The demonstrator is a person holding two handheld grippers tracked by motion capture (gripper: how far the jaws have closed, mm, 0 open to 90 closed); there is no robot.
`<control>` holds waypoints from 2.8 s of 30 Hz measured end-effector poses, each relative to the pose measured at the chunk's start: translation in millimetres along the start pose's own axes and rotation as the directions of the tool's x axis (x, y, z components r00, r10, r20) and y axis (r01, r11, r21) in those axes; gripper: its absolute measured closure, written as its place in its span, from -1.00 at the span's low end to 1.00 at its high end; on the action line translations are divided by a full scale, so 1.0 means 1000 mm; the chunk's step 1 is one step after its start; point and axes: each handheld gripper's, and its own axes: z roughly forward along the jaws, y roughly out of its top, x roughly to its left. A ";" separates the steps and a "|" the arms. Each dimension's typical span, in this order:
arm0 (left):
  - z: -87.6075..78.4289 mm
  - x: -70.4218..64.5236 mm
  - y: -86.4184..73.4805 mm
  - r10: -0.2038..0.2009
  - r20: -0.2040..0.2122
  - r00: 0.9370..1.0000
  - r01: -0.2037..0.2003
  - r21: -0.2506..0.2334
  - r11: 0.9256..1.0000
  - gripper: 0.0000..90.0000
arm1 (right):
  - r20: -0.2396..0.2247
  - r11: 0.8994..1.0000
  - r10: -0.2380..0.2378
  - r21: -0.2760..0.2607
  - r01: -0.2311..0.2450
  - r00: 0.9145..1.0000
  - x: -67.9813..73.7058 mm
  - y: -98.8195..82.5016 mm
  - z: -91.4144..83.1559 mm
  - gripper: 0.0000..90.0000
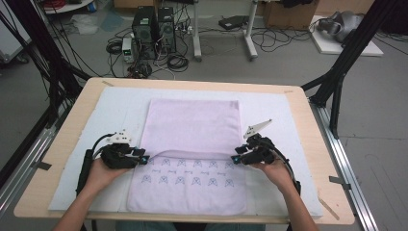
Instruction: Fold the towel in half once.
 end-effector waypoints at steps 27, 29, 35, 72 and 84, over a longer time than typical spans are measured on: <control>0.019 -0.005 0.007 0.054 -0.091 0.994 -0.050 0.047 0.998 0.31 | 0.057 0.998 0.016 -0.059 -0.013 0.998 -0.004 -0.007 -0.002 0.31; 0.019 -0.006 0.005 0.058 -0.095 0.994 -0.055 0.042 0.998 0.26 | 0.056 1.000 0.008 -0.016 -0.007 0.998 -0.003 -0.009 0.004 0.29; 0.020 -0.009 0.005 0.083 -0.117 0.990 -0.078 0.047 0.996 0.42 | 0.067 1.000 -0.006 -0.001 0.006 0.998 0.002 -0.018 0.010 0.41; -0.042 -0.040 0.012 0.115 -0.127 0.985 -0.127 -0.090 0.988 0.95 | 0.039 0.984 -0.095 -0.151 0.100 0.995 0.034 -0.014 -0.048 0.92; -0.067 -0.083 -0.026 0.152 -0.088 0.984 -0.159 -0.071 0.985 0.96 | -0.055 0.974 -0.187 -0.136 0.179 0.981 0.084 -0.041 -0.062 0.93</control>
